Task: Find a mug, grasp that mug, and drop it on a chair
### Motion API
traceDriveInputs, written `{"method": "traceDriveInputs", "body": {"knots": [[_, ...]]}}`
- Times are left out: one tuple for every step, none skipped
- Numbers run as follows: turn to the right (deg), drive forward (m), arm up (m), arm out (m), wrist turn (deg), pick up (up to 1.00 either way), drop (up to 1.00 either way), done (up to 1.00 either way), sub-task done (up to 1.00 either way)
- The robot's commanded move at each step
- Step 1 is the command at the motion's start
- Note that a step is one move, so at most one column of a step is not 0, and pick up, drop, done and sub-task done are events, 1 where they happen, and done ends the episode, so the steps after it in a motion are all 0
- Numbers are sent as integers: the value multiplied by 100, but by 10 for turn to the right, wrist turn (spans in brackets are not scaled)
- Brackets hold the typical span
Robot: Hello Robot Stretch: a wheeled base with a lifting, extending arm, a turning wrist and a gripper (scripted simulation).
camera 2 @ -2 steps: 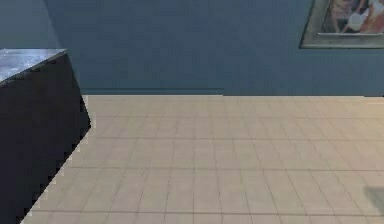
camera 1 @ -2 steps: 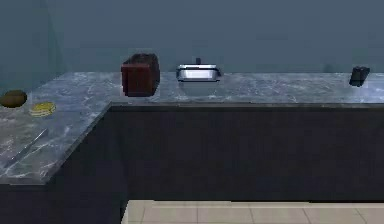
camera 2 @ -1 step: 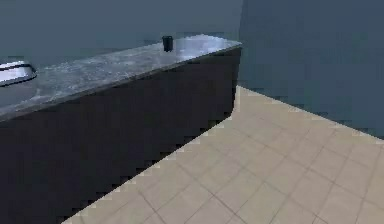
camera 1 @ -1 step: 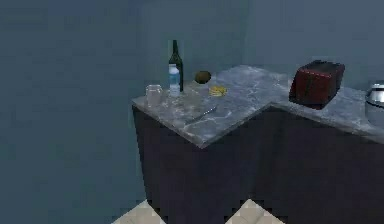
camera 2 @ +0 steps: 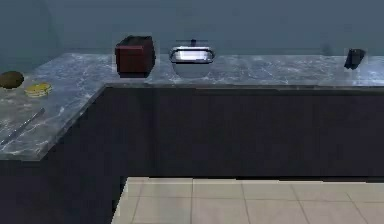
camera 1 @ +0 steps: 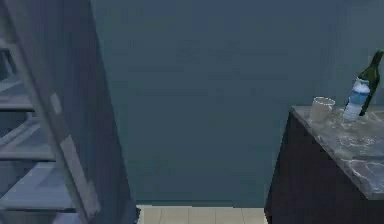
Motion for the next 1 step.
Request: {"method": "traceDriveInputs", "body": {"knots": [[-450, 0, 0, 0, 0, 0, 0, 0, 0]]}}
